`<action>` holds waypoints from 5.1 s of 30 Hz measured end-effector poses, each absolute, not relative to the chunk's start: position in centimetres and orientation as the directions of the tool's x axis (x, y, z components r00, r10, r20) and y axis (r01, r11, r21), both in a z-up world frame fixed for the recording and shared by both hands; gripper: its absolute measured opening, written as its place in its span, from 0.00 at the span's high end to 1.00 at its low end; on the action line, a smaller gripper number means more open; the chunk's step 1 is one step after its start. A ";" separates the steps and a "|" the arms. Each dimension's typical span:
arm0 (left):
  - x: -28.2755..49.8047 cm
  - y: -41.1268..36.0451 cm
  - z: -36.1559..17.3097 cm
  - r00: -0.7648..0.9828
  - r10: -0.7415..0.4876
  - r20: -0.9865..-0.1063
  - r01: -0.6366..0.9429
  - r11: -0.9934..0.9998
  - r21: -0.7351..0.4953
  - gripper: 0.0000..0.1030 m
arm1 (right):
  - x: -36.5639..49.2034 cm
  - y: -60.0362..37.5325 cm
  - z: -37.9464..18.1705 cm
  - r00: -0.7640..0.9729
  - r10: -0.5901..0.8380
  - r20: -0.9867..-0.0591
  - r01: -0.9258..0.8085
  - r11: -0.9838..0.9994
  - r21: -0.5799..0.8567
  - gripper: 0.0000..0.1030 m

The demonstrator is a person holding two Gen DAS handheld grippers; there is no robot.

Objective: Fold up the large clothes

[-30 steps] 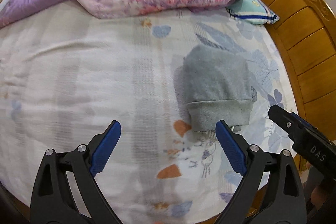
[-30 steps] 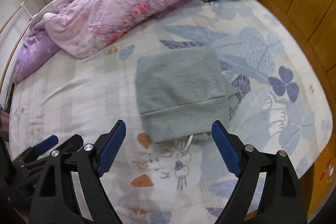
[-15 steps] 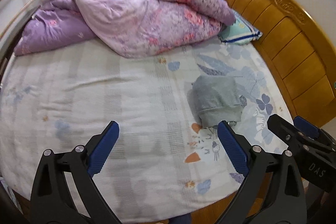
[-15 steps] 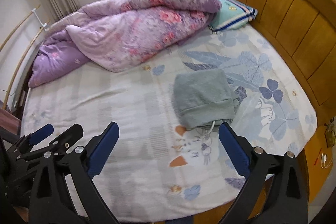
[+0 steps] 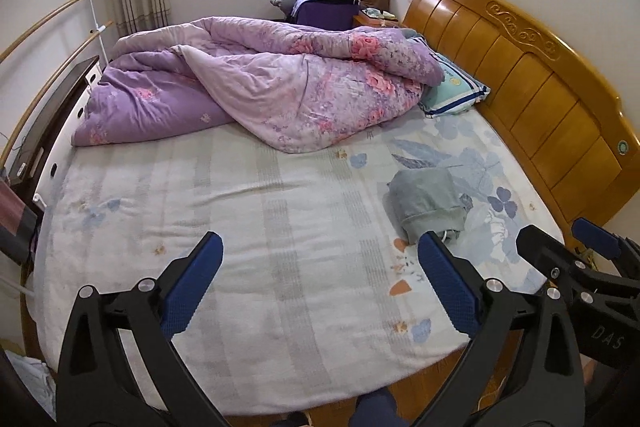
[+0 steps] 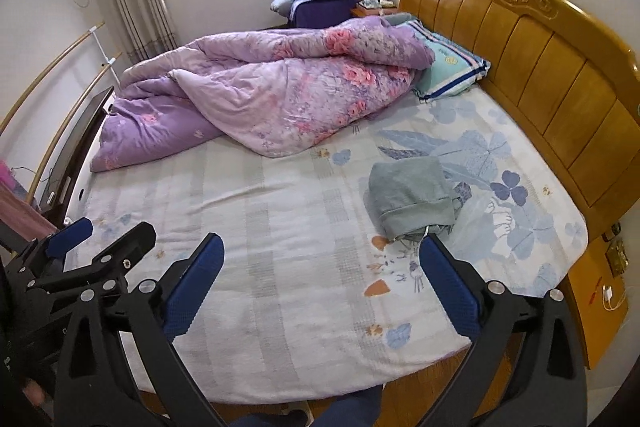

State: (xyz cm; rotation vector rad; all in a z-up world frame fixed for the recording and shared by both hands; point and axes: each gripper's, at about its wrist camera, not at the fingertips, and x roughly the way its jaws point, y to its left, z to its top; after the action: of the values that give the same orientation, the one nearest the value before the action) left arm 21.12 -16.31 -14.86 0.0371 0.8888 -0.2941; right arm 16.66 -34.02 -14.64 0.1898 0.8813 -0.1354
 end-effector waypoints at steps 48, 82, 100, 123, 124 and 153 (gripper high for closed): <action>16.0 -12.0 -5.0 0.724 -0.117 -0.680 0.177 0.984 0.018 0.05 | 14.0 -30.3 -6.9 0.700 0.007 -0.714 0.078 0.993 0.087 0.08; 16.5 -11.4 -4.8 0.731 -0.125 -0.671 0.187 0.982 0.021 0.05 | 14.2 -30.4 -6.6 0.701 0.004 -0.713 0.076 0.994 0.080 0.08; 16.6 -11.5 -4.8 0.730 -0.124 -0.672 0.187 0.982 0.022 0.05 | 14.2 -30.6 -6.6 0.699 0.005 -0.715 0.076 0.994 0.081 0.08; 16.9 -11.5 -4.8 0.727 -0.126 -0.675 0.190 0.982 0.021 0.05 | 14.2 -30.7 -6.6 0.696 0.002 -0.718 0.079 0.994 0.079 0.08; 16.9 -11.5 -4.8 0.726 -0.126 -0.676 0.190 0.982 0.020 0.05 | 14.1 -30.8 -6.7 0.696 0.003 -0.718 0.078 0.994 0.080 0.08; 17.2 -12.0 -5.6 0.730 -0.137 -0.670 0.200 0.980 0.018 0.05 | 14.3 -31.2 -7.0 0.691 0.007 -0.723 0.076 0.994 0.082 0.08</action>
State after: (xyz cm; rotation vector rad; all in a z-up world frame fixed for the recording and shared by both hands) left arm 17.20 -11.97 -5.64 0.0912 0.7295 -0.1859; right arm 14.27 -31.22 -6.95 0.1084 0.8071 -0.0384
